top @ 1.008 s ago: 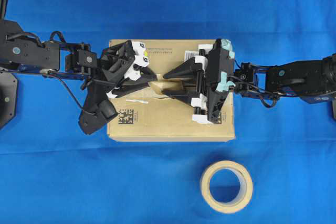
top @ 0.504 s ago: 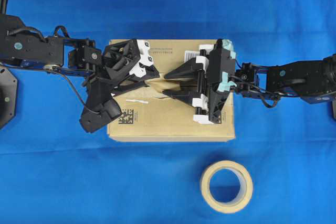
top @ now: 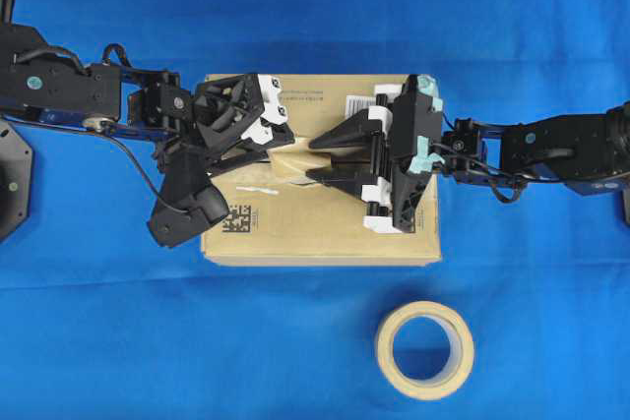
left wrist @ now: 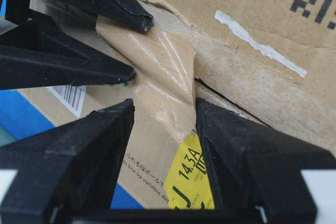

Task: Apply tape along the seams of the closed cardboard box to seal it securely.
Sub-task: 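Hold the tape with both grippers and smooth it along the seam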

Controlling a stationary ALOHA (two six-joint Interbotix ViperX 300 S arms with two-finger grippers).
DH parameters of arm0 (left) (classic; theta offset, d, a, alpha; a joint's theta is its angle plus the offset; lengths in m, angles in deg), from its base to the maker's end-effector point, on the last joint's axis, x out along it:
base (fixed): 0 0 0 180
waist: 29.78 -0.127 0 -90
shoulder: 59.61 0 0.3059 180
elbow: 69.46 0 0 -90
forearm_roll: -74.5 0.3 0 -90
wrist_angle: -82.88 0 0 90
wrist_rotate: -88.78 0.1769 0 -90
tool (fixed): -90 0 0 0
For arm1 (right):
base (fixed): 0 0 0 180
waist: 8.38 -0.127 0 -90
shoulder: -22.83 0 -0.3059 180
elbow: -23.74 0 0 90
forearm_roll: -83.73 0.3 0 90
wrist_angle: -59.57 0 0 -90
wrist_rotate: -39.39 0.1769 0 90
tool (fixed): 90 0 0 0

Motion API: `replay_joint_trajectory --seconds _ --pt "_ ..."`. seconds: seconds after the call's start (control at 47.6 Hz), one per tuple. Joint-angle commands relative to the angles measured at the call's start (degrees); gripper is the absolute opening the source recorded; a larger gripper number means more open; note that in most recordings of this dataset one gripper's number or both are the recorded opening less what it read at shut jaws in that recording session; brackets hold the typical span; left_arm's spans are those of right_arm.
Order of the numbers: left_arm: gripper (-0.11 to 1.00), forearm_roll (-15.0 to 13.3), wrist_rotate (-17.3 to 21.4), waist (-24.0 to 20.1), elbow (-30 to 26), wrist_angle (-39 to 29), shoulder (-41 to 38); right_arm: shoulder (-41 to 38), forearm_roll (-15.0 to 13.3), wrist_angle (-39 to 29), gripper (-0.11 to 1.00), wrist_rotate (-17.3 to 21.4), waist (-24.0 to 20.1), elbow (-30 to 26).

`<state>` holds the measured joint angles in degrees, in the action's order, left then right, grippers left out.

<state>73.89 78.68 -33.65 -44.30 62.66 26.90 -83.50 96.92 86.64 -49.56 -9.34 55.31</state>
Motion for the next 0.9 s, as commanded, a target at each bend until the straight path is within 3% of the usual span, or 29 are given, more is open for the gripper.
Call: replay_joint_trajectory --seconds 0.0,0.756,0.882 --pt "0.48 0.0 0.09 0.0 -0.88 -0.26 0.53 0.79 0.18 -0.09 0.48 0.0 -0.09 0.0" --pt "0.48 -0.26 -0.35 0.35 0.79 -0.09 1.58 2.02 1.49 0.97 0.48 0.0 -0.09 2.11" --pt "0.48 -0.62 -1.85 0.0 2.46 1.58 3.08 2.02 1.49 0.97 0.48 0.0 -0.09 2.02"
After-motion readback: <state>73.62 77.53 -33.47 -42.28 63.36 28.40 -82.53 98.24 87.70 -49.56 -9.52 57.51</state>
